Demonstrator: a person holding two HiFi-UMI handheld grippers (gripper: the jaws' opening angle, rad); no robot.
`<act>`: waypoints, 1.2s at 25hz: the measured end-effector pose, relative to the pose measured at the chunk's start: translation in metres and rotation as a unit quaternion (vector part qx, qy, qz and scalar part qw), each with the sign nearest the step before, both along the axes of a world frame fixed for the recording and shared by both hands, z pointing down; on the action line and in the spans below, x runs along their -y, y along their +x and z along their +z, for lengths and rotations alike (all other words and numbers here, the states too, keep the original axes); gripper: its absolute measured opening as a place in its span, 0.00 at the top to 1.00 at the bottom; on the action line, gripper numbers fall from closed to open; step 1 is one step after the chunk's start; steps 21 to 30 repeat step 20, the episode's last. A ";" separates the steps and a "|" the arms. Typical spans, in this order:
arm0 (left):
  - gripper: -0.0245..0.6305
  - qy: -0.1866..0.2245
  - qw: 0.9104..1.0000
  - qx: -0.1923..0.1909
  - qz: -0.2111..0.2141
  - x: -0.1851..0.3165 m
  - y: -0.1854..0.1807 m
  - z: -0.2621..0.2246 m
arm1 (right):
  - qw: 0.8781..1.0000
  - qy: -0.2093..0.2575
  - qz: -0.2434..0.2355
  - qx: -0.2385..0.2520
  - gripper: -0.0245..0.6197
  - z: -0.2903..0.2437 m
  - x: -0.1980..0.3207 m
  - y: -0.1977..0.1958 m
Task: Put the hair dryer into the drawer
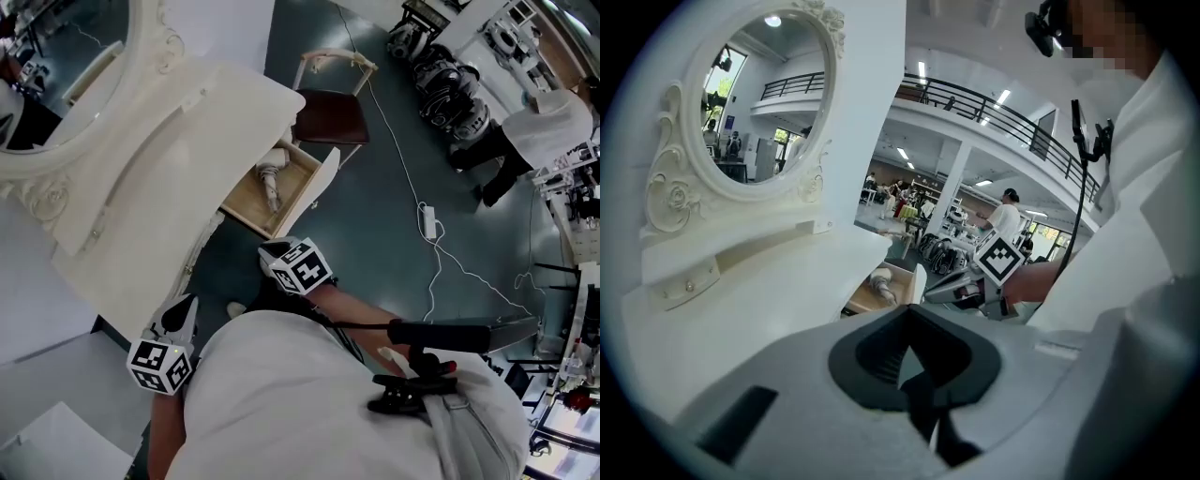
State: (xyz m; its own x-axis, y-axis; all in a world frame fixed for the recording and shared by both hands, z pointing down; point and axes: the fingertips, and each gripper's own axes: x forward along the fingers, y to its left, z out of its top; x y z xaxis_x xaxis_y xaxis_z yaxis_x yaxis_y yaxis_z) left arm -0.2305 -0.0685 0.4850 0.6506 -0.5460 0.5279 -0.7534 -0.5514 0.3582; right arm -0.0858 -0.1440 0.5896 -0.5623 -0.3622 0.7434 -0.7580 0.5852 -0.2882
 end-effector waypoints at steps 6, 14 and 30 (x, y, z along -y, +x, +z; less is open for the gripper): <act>0.96 -0.003 1.000 0.007 0.003 0.040 0.026 -0.005 | 1.000 0.000 -0.012 0.000 0.96 -0.001 0.038 0.019; 0.96 0.001 1.000 0.012 0.009 0.091 0.068 -0.011 | 1.000 -0.009 -0.020 -0.003 0.96 0.014 0.079 0.053; 0.96 -0.003 1.000 0.019 0.012 0.132 0.083 -0.008 | 1.000 -0.017 -0.011 -0.007 0.96 0.030 0.119 0.074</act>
